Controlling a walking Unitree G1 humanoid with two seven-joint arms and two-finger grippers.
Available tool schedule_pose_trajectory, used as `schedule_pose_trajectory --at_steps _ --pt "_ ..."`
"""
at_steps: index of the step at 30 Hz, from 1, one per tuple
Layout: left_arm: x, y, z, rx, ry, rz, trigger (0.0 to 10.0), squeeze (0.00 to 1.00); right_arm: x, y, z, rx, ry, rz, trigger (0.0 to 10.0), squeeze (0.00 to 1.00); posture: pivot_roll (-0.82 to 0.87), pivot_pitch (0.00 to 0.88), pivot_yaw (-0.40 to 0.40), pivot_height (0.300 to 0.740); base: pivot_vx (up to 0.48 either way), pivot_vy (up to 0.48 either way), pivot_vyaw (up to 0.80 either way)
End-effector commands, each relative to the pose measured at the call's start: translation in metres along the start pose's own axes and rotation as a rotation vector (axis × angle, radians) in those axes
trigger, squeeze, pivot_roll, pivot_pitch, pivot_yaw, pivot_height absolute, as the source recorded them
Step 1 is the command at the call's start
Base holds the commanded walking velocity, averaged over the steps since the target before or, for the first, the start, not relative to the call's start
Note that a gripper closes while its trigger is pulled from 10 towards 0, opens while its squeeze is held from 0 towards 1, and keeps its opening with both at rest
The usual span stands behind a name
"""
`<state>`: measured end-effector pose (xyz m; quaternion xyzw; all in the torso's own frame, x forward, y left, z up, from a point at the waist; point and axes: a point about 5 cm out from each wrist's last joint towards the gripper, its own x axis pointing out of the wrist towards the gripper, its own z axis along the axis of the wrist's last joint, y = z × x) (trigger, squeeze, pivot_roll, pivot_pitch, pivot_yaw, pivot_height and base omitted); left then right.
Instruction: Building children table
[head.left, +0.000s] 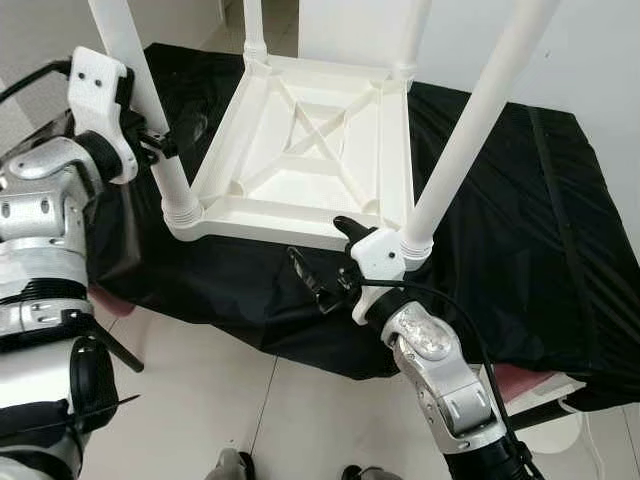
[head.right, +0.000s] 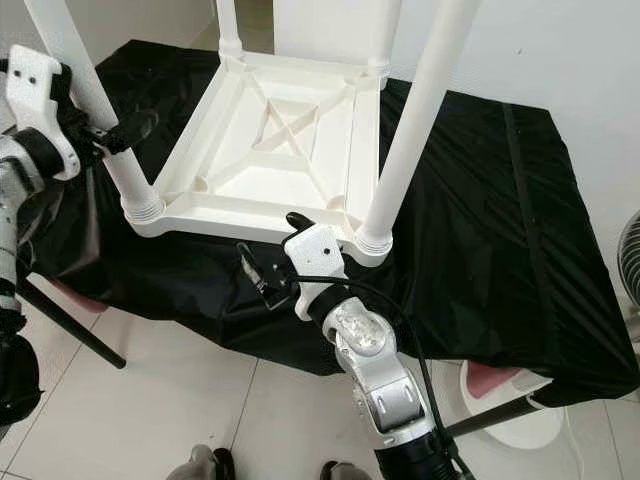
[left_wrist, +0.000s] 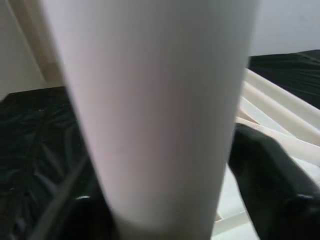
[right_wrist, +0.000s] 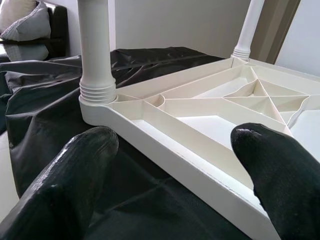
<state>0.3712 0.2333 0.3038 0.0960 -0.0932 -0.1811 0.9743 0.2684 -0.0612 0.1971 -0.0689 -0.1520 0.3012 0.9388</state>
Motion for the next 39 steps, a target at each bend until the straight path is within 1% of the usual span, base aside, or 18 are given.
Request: schedule_pose_trajectory --at_steps 1,4,5,7,8,9,10,11,12,14,17,19,24,27,30,31,32,39 --pt "-0.005 0.009 -0.005 -0.012 0.015 0.185 0.0 0.0 -0.002 0.004 -0.005 0.009 0.017 0.017 10.0 0.0 -0.05 0.139 0.021 0.74 0.0 0.0 0.0" --pt "-0.008 0.002 -0.006 -0.008 0.02 0.139 0.0 0.0 -0.002 0.006 -0.007 0.006 0.025 0.031 10.0 0.0 -0.05 0.139 0.021 0.74 0.0 0.0 0.0" --pt "-0.012 -0.015 -0.006 -0.021 0.016 0.043 0.0 0.0 0.0 0.011 -0.007 0.002 0.025 0.063 10.0 0.0 -0.04 0.139 0.021 0.74 0.0 0.0 0.0" --pt "-0.012 -0.015 -0.006 -0.021 0.016 0.043 0.0 0.0 0.0 0.011 -0.007 0.002 0.025 0.063 10.0 0.0 -0.04 0.139 0.021 0.74 0.0 0.0 0.0" --pt "-0.018 -0.033 -0.003 -0.013 0.009 -0.065 0.0 0.0 0.002 0.016 -0.006 -0.012 0.019 0.097 10.0 0.0 -0.04 0.139 0.021 0.74 0.0 0.0 0.0" --pt "-0.018 -0.033 -0.003 -0.013 0.009 -0.065 0.0 0.0 0.002 0.016 -0.006 -0.012 0.019 0.097 10.0 0.0 -0.04 0.139 0.021 0.74 0.0 0.0 0.0" --pt "-0.025 -0.055 0.002 -0.013 -0.007 -0.198 0.0 0.0 0.004 0.021 -0.005 -0.017 0.011 0.136 10.0 0.0 -0.03 0.14 0.018 0.74 0.0 0.0 0.0" --pt "-0.025 -0.055 0.002 -0.013 -0.007 -0.198 0.0 0.0 0.004 0.021 -0.005 -0.017 0.011 0.136 10.0 0.0 -0.03 0.14 0.018 0.74 0.0 0.0 0.0" --pt "-0.032 -0.074 0.009 -0.013 -0.028 -0.326 0.0 0.0 0.006 0.024 -0.003 -0.02 0.002 0.165 10.0 0.0 -0.02 0.14 0.016 0.74 0.0 0.0 0.0" --pt "-0.036 -0.085 0.012 -0.011 -0.04 -0.401 0.0 0.0 0.007 0.026 -0.002 -0.022 -0.004 0.18 10.0 0.0 -0.02 0.14 0.016 0.74 0.0 0.0 0.0" --pt "-0.039 -0.093 0.015 -0.005 -0.052 -0.449 0.0 0.0 0.007 0.027 -0.001 -0.02 -0.007 0.188 10.0 0.0 -0.02 0.141 0.014 0.74 0.0 0.0 0.0" --pt "-0.039 -0.114 0.03 -0.009 -0.116 -0.57 0.0 0.0 0.009 0.028 0.0 -0.022 -0.012 0.198 10.0 0.0 -0.01 0.143 0.014 0.74 0.0 0.0 0.0" --pt "-0.037 -0.124 0.037 -0.018 -0.142 -0.621 0.0 0.0 0.01 0.029 0.001 -0.025 -0.017 0.202 10.0 0.0 -0.01 0.143 0.015 0.74 0.0 0.0 0.0" --pt "-0.035 -0.148 0.046 -0.029 -0.182 -0.747 0.0 0.0 0.016 0.033 0.002 -0.046 -0.023 0.177 10.0 0.0 -0.02 0.15 0.024 0.74 0.0 0.0 0.0" --pt "-0.036 -0.156 0.048 -0.033 -0.191 -0.793 0.0 0.0 0.021 0.035 0.002 -0.024 -0.022 0.151 10.0 0.0 -0.03 0.153 0.029 0.74 0.0 0.0 0.0" --pt "-0.039 -0.163 0.05 -0.04 -0.186 -0.823 6.9 0.0 0.026 0.036 0.002 -0.015 -0.018 0.124 10.0 0.0 -0.03 0.153 0.029 0.74 0.0 0.0 0.0" --pt "-0.043 -0.166 0.051 -0.043 -0.184 -0.844 10.0 0.0 0.034 0.036 0.001 -0.03 -0.013 0.068 10.0 0.0 -0.03 0.156 0.034 0.74 0.0 0.0 0.0" --pt "-0.05 -0.169 0.049 -0.035 -0.167 -0.857 10.0 0.0 0.054 0.031 0.006 -0.066 -0.025 -0.088 10.0 0.0 -0.02 0.162 0.029 0.74 0.0 0.0 0.0"
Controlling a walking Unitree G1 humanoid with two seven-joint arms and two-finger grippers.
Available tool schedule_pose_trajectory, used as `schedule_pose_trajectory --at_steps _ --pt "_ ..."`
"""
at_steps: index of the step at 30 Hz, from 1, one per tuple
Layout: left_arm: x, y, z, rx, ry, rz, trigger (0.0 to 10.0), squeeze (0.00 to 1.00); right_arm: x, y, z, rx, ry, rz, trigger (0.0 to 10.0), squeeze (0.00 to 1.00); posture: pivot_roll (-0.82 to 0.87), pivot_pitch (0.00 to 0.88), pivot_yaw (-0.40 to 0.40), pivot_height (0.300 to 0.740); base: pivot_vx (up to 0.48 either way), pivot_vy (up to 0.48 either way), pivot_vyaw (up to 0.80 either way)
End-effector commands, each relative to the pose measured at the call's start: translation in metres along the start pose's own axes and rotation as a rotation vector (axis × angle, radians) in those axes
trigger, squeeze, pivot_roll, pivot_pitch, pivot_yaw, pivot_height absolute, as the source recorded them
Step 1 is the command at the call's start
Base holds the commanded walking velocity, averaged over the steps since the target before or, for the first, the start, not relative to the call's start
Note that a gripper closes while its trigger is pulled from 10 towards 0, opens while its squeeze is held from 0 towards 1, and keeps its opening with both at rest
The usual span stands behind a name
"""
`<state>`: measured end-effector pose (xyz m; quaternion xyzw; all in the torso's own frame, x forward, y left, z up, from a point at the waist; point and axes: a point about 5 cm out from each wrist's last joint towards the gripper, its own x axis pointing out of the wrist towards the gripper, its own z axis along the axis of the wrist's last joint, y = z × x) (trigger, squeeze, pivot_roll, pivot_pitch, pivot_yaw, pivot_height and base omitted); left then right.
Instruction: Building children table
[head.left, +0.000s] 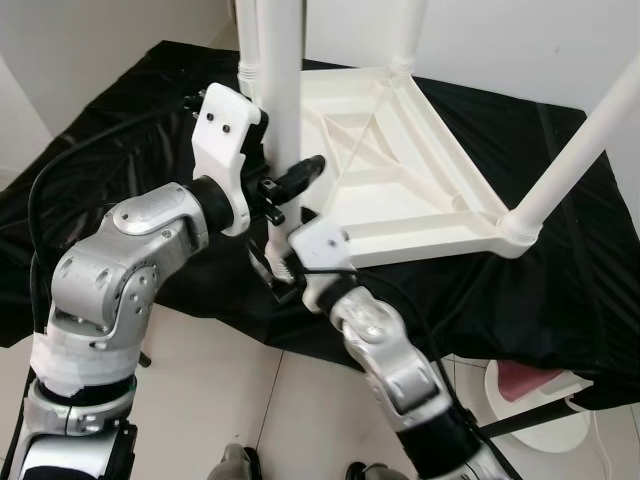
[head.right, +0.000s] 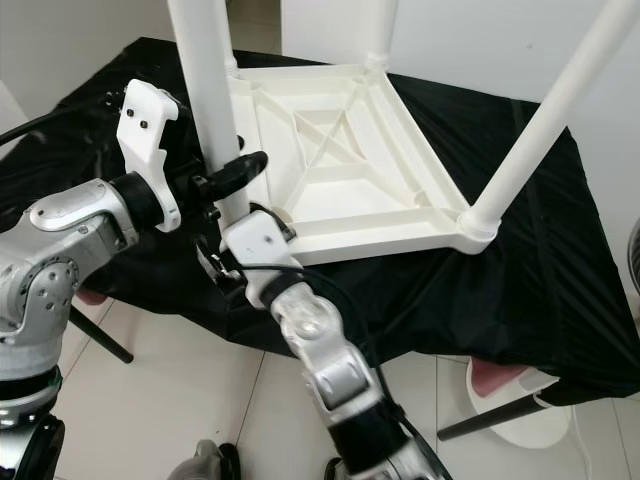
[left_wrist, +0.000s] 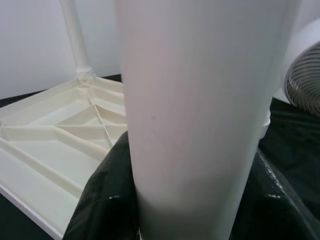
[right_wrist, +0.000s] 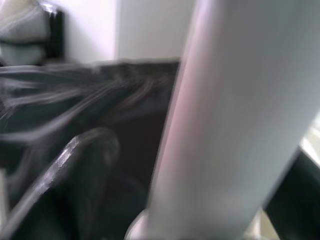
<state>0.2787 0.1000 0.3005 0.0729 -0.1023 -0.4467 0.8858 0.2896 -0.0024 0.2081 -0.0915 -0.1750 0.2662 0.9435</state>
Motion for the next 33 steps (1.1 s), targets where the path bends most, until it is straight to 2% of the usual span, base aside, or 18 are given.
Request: schedule_pose_trajectory --at_steps 1,6,7,8,10,11,12,21,22,26,28,29,31,33 --pt "-0.004 -0.021 0.008 0.04 -0.029 -0.298 10.0 0.0 0.01 -0.007 0.004 0.008 -0.012 -0.086 10.0 0.0 -0.01 0.163 0.021 0.74 0.0 0.0 0.0" --pt "-0.005 -0.023 0.006 0.045 -0.02 -0.303 10.0 0.0 0.014 -0.007 0.004 0.005 -0.013 -0.075 10.0 0.0 -0.01 0.165 0.015 0.74 0.0 0.0 0.0" --pt "-0.005 -0.023 0.004 0.058 -0.011 -0.299 10.0 0.0 0.014 -0.006 0.004 0.012 -0.014 -0.068 7.5 0.0 -0.01 0.164 0.015 0.74 0.0 0.0 0.0" --pt "-0.004 -0.023 0.003 0.066 -0.002 -0.293 10.0 0.0 0.015 -0.005 0.003 0.019 -0.015 -0.06 6.9 0.0 -0.01 0.164 0.015 0.74 0.0 0.0 0.0" --pt "-0.004 -0.023 0.003 0.066 -0.002 -0.293 10.0 0.0 0.015 -0.005 0.003 0.019 -0.015 -0.06 6.9 0.0 -0.01 0.164 0.015 0.74 0.0 0.0 0.0" --pt "-0.004 -0.022 0.001 0.07 0.008 -0.287 10.0 0.0 0.015 -0.004 0.003 0.018 -0.017 -0.058 0.0 0.0 -0.01 0.164 0.015 0.74 0.0 0.0 0.0" --pt "-0.004 -0.021 0.0 0.058 0.015 -0.287 10.0 1.0 0.015 -0.003 0.003 0.017 -0.018 -0.06 0.0 0.0 -0.02 0.165 0.02 0.74 0.0 0.0 0.0" --pt "-0.004 -0.018 0.0 0.042 0.021 -0.273 10.0 1.0 0.015 -0.001 -0.001 0.028 -0.011 -0.067 0.0 0.0 -0.02 0.166 0.024 0.74 0.0 0.0 0.0" --pt "-0.006 -0.016 0.001 0.027 0.012 -0.265 10.0 0.0 0.015 -0.002 -0.002 0.024 -0.007 -0.08 0.0 0.0 -0.02 0.166 0.025 0.74 0.0 0.0 0.0" --pt "-0.015 -0.004 0.003 0.037 -0.006 -0.251 10.0 0.0 0.016 -0.009 -0.007 0.005 0.019 -0.135 0.0 0.0 -0.02 0.167 0.023 0.74 0.0 0.0 0.0" --pt "-0.024 0.008 0.006 0.055 -0.02 -0.249 10.0 0.0 0.017 -0.018 -0.01 -0.013 0.045 -0.184 0.0 0.0 -0.02 0.168 0.018 0.74 0.0 0.0 0.0" --pt "-0.024 0.008 0.006 0.055 -0.02 -0.249 10.0 0.0 0.017 -0.018 -0.01 -0.013 0.045 -0.184 0.0 0.0 -0.02 0.168 0.018 0.74 0.0 0.0 0.0" --pt "-0.032 0.023 0.006 0.113 0.004 -0.25 10.0 0.0 0.018 -0.031 -0.009 -0.017 0.058 -0.235 0.0 0.0 -0.02 0.168 0.018 0.74 0.0 0.0 0.0" --pt "-0.035 0.026 0.006 0.13 0.015 -0.252 10.0 0.0 0.019 -0.035 -0.009 -0.019 0.059 -0.251 0.0 0.0 -0.02 0.168 0.018 0.74 0.0 0.0 0.0"
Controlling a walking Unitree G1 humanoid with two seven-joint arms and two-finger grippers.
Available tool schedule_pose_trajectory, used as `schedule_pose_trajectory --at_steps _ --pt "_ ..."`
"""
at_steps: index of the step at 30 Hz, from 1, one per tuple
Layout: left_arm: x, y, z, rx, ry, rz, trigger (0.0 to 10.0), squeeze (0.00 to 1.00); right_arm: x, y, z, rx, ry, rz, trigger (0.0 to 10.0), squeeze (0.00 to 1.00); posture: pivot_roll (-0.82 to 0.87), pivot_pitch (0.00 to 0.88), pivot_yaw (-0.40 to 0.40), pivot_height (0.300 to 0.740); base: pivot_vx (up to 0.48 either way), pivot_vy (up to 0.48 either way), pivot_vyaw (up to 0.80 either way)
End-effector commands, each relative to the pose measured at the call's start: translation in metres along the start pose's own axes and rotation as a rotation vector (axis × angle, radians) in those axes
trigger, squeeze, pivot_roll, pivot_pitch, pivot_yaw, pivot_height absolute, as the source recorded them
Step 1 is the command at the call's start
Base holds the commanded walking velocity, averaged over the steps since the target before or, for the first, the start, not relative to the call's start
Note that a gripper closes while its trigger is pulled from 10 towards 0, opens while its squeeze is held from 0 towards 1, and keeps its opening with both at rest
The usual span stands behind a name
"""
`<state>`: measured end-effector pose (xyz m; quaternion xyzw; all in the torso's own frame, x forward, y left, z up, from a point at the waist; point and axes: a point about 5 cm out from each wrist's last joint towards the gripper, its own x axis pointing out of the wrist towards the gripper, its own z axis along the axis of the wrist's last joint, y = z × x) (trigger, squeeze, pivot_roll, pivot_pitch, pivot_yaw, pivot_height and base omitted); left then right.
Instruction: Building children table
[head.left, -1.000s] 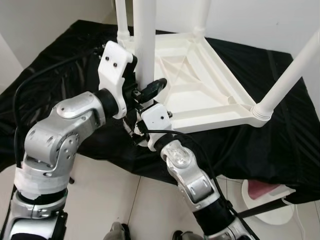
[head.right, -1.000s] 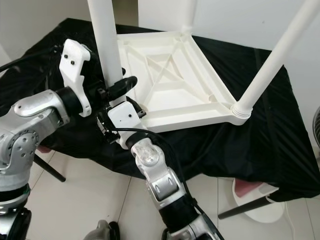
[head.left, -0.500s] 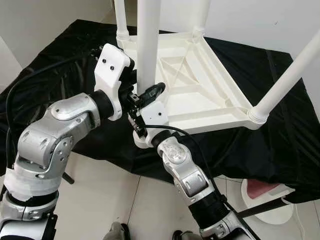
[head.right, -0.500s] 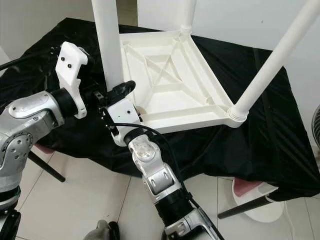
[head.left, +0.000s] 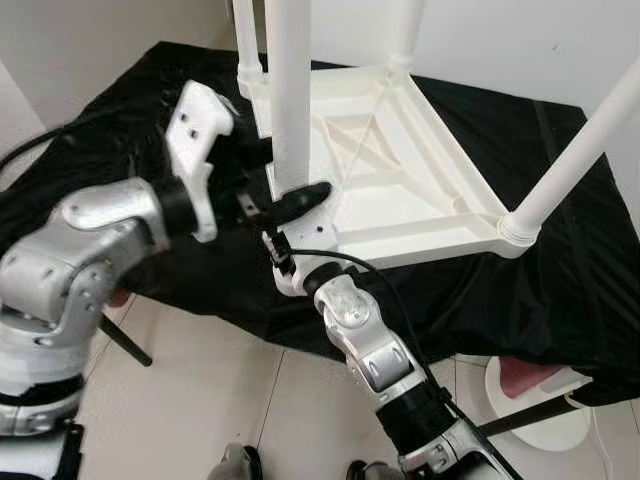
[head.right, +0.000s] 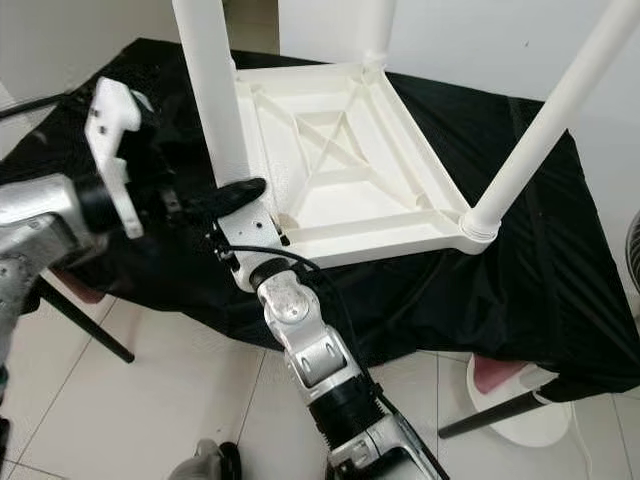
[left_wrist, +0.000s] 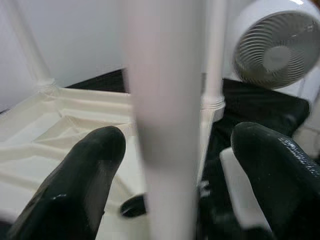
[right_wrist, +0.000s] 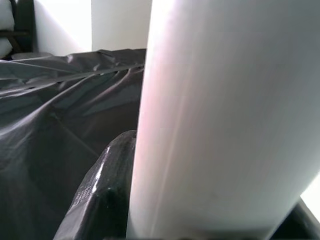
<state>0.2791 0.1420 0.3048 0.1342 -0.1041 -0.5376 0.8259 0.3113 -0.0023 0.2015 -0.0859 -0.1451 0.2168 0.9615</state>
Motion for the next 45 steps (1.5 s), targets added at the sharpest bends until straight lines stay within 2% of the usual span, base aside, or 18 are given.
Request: schedule_pose_trajectory --at_steps 1,6,11,13,15,16,17,18,19,25,26,28,29,33,35,36,40,45 --pt "-0.004 0.001 0.0 0.064 0.036 -0.041 10.0 0.0 0.006 -0.03 0.007 -0.028 -0.012 -0.166 0.0 0.0 -0.02 0.168 0.018 0.74 0.0 0.0 0.0" --pt "-0.013 0.001 -0.012 0.092 0.146 -0.09 10.0 0.0 0.006 -0.04 0.01 -0.027 -0.028 -0.194 0.0 0.0 -0.02 0.169 0.017 0.74 0.0 0.0 0.0" --pt "-0.025 0.028 -0.032 0.072 0.221 0.162 10.0 0.0 -0.014 -0.039 0.016 -0.001 -0.078 -0.044 0.0 0.0 -0.02 0.168 0.017 0.74 0.0 0.0 0.0" --pt "-0.025 0.028 -0.032 0.072 0.221 0.162 10.0 0.0 -0.014 -0.039 0.016 -0.001 -0.078 -0.044 0.0 0.0 -0.02 0.168 0.017 0.74 0.0 0.0 0.0" --pt "-0.026 0.034 -0.034 0.058 0.218 0.222 10.0 0.0 -0.02 -0.04 0.013 -0.002 -0.066 -0.033 0.0 0.0 -0.03 0.168 0.017 0.74 0.0 0.0 0.0" --pt "-0.025 0.05 -0.036 0.027 0.177 0.411 10.0 0.0 -0.034 -0.043 0.01 0.0 -0.046 -0.014 0.0 0.0 -0.03 0.168 0.019 0.74 0.0 0.0 0.0" --pt "-0.025 0.055 -0.037 0.009 0.166 0.472 10.0 0.0 -0.037 -0.044 0.009 0.01 -0.042 -0.004 0.0 0.0 -0.04 0.168 0.02 0.74 0.0 0.0 0.0" --pt "-0.025 0.055 -0.037 0.009 0.166 0.472 10.0 0.0 -0.037 -0.044 0.009 0.01 -0.042 -0.004 0.0 0.0 -0.04 0.168 0.02 0.74 0.0 0.0 0.0" --pt "-0.024 0.059 -0.037 0.005 0.154 0.515 10.0 0.0 -0.039 -0.045 0.01 -0.002 -0.051 -0.011 10.0 0.0 -0.04 0.168 0.02 0.74 0.0 0.0 0.0" --pt "-0.019 0.069 -0.039 0.007 0.122 0.625 10.0 0.0 -0.041 -0.06 0.014 -0.031 -0.07 -0.074 10.0 0.0 -0.04 0.164 0.02 0.74 0.0 0.0 0.0" --pt "-0.02 0.074 -0.04 -0.001 0.132 0.668 10.0 0.0 -0.044 -0.068 0.015 -0.059 -0.063 -0.108 10.0 0.0 -0.04 0.163 0.02 0.74 0.0 0.0 0.0" --pt "-0.021 0.077 -0.041 -0.008 0.14 0.694 10.0 0.0 -0.046 -0.073 0.016 -0.076 -0.059 -0.131 10.0 0.0 -0.04 0.163 0.02 0.74 0.0 0.0 0.0" --pt "-0.021 0.078 -0.043 -0.011 0.147 0.712 10.0 0.0 -0.052 -0.085 0.017 -0.096 -0.05 -0.193 10.0 0.0 -0.05 0.163 0.019 0.74 0.0 0.0 0.0" --pt "-0.021 0.08 -0.044 -0.013 0.149 0.722 10.0 0.0 -0.057 -0.093 0.018 -0.108 -0.042 -0.234 10.0 0.0 -0.05 0.163 0.019 0.74 0.0 0.0 0.0" --pt "-0.019 0.085 -0.05 -0.029 0.167 0.768 10.0 0.0 -0.079 -0.103 0.021 -0.138 -0.033 -0.269 10.0 0.0 -0.06 0.165 0.024 0.74 0.0 0.0 0.0" --pt "-0.019 0.087 -0.051 -0.036 0.173 0.789 10.0 0.0 -0.088 -0.102 0.022 -0.144 -0.028 -0.258 10.0 0.0 -0.07 0.166 0.026 0.74 0.0 0.0 0.0" --pt "-0.018 0.089 -0.052 -0.046 0.175 0.801 10.0 0.0 -0.096 -0.099 0.022 -0.148 -0.023 -0.222 10.0 0.0 -0.07 0.168 0.031 0.74 0.0 0.0 0.0" --pt "-0.009 0.092 -0.054 -0.048 0.172 0.821 10.0 0.0 -0.112 -0.08 0.021 -0.13 -0.034 -0.012 10.0 0.0 -0.07 0.173 0.041 0.74 0.0 0.0 0.0"
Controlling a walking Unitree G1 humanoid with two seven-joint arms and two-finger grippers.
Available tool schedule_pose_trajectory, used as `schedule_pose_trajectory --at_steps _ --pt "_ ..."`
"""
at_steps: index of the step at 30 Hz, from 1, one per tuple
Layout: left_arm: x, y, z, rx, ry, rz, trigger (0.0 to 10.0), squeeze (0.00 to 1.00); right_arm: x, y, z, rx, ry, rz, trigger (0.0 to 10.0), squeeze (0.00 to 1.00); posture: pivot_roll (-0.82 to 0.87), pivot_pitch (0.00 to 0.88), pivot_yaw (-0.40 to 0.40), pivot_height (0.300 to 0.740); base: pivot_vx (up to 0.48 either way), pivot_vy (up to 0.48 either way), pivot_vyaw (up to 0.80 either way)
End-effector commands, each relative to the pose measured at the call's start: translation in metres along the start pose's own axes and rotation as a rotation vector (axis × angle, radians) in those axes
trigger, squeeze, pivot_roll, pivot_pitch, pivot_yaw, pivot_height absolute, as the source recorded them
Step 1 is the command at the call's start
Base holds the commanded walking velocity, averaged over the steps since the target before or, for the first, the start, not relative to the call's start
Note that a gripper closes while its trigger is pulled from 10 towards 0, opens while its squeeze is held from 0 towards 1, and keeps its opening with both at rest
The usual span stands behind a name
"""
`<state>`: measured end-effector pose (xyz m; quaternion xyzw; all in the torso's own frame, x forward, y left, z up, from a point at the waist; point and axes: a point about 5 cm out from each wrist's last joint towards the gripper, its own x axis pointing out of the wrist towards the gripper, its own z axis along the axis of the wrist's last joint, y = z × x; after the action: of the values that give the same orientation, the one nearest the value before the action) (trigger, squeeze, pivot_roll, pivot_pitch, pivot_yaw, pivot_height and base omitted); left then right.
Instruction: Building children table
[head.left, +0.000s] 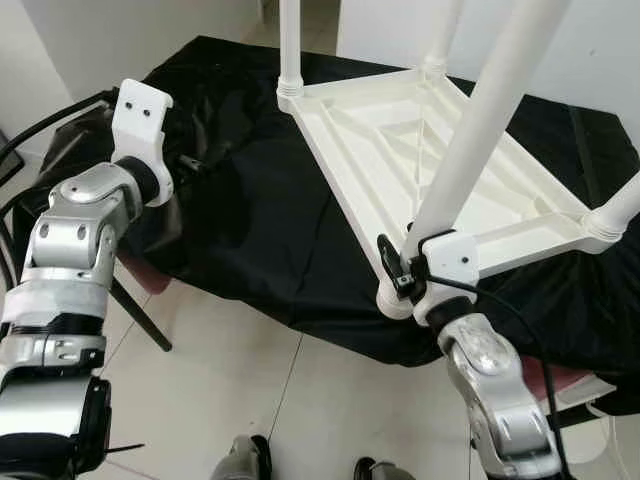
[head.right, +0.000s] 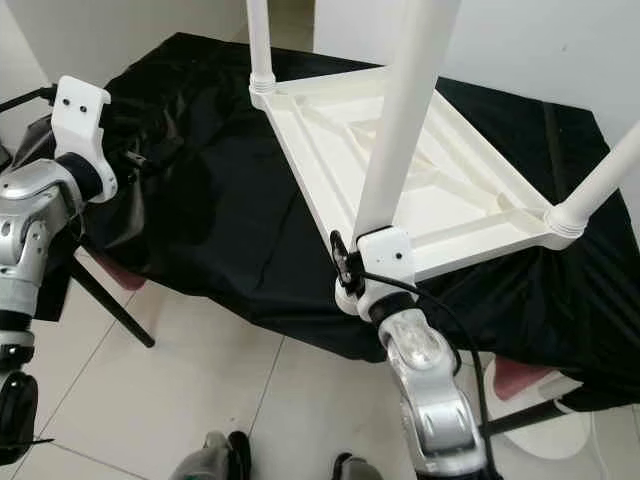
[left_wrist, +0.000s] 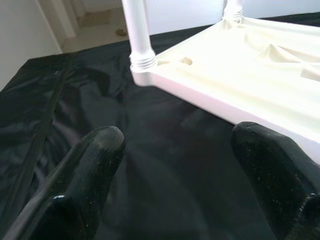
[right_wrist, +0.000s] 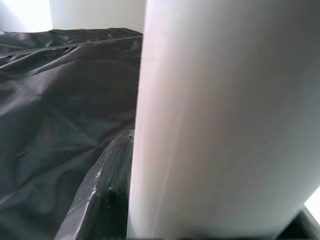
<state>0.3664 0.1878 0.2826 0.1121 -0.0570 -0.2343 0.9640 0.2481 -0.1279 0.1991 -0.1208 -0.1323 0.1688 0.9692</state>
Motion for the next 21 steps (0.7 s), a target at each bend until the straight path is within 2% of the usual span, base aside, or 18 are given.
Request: schedule_pose_trajectory --at_steps 1,2,3,5,9,12,15,17,18,20,21 --pt "0.003 0.006 0.0 0.0 -0.002 0.167 10.0 0.0 -0.002 0.005 0.016 -0.054 -0.089 0.067 10.0 0.0 -0.07 0.173 0.041 0.74 0.0 0.0 0.0" --pt "0.004 0.006 0.0 0.002 -0.002 0.167 10.0 0.0 -0.006 0.011 0.018 -0.024 -0.091 0.143 10.0 0.0 -0.07 0.176 0.043 0.74 0.0 0.0 0.0" --pt "0.004 0.006 0.0 0.002 -0.002 0.167 10.0 0.0 -0.006 0.011 0.018 -0.024 -0.091 0.143 10.0 0.0 -0.07 0.176 0.043 0.74 0.0 0.0 0.0" --pt "0.005 0.006 0.0 0.008 0.001 0.164 10.0 0.0 -0.018 0.021 0.017 -0.018 -0.057 0.334 10.0 0.0 -0.07 0.179 0.042 0.74 0.0 0.0 0.0" --pt "0.006 0.005 0.0 0.009 0.001 0.162 10.0 0.0 -0.022 0.021 0.015 -0.038 -0.035 0.375 10.0 0.0 -0.07 0.179 0.04 0.74 0.0 0.0 0.0" --pt "0.008 0.006 0.0 0.009 0.002 0.167 10.0 0.0 -0.036 0.0 0.001 -0.119 0.067 0.422 10.0 0.0 -0.07 0.181 0.037 0.74 0.0 0.0 0.0" --pt "0.009 0.008 -0.001 0.009 0.007 0.179 10.0 0.0 -0.045 -0.007 -0.005 -0.142 0.123 0.463 10.0 0.0 -0.08 0.186 0.036 0.74 0.0 0.0 0.0" --pt "0.011 0.011 -0.003 0.008 0.017 0.197 10.0 0.0 -0.059 -0.014 -0.013 -0.154 0.209 0.544 10.0 0.0 -0.08 0.188 0.034 0.74 0.0 0.0 0.0" --pt "0.011 0.011 -0.003 0.008 0.017 0.197 10.0 0.0 -0.059 -0.014 -0.013 -0.154 0.209 0.544 10.0 0.0 -0.08 0.188 0.034 0.74 0.0 0.0 0.0" --pt "0.013 0.013 -0.002 0.007 0.018 0.209 10.0 0.0 -0.065 -0.025 -0.017 -0.164 0.26 0.574 10.0 0.0 -0.09 0.188 0.035 0.74 0.0 0.0 0.0" --pt "0.013 0.013 -0.002 0.009 0.016 0.211 10.0 0.0 -0.063 -0.036 -0.018 -0.176 0.273 0.543 10.0 0.0 -0.09 0.188 0.035 0.74 0.0 0.0 0.0"
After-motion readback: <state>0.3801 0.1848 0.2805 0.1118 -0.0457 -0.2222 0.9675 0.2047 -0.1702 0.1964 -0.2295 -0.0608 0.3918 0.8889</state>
